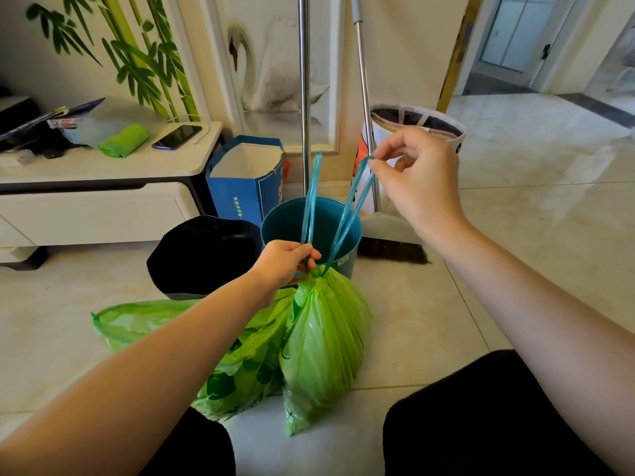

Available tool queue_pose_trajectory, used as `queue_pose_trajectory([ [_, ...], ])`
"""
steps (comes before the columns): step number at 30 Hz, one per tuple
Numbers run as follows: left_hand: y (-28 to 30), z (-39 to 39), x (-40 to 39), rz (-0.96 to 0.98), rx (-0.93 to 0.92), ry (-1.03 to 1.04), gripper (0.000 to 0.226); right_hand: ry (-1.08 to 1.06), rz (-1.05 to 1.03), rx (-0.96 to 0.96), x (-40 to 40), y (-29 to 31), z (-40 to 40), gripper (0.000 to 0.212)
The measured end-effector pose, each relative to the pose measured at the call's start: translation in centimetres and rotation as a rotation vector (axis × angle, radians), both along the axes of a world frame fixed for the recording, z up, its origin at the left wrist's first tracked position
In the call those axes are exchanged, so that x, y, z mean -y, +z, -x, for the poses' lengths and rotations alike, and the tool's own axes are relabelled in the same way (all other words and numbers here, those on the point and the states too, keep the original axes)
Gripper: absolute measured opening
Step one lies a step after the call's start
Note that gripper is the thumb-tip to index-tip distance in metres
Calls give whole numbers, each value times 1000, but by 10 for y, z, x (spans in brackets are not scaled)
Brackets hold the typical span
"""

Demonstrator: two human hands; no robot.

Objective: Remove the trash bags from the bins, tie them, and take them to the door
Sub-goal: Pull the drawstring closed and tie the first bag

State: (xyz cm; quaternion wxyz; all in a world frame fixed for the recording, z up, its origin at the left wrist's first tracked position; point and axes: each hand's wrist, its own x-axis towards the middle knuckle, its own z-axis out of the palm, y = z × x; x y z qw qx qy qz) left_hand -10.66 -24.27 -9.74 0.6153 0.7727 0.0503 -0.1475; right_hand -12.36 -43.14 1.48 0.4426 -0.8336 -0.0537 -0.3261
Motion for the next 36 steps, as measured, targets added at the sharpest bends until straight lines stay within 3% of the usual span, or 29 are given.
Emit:
queue_pose_trajectory([
  [4, 6, 1, 2, -131, 109, -82, 25, 234, -103, -21, -12, 7, 10, 7],
  [7, 12, 3, 3, -296, 249, -317, 29, 329, -142, -22, -21, 8, 13, 9],
  [10, 19, 6, 5, -374, 297, -535, 21, 335, -226, -53, -22, 6, 9, 9],
  [15, 20, 11, 5, -382, 277, -656, 11, 284, -428, -128, -22, 0, -3, 8],
  [18, 16, 14, 12, -380, 297, -587, 35, 291, -447, -155, -26, -5, -8, 9],
  [22, 17, 12, 11, -272, 217, -517, 41, 277, -434, -259, -17, -8, -17, 18],
  [26, 18, 8, 2, -137, 123, -428, 42, 30, -202, -564, 10, -38, -32, 30],
  [29, 18, 5, -2, -122, 74, -371, 48, 263, 0, -894, 13, -66, -28, 12],
  [32, 18, 3, -4, -93, 1, -294, 47, 549, 73, -1089, 4, -71, -15, 33],
  [36, 18, -2, -10, -29, -83, -208, 40, 642, 164, -932, -3, -71, -12, 25],
])
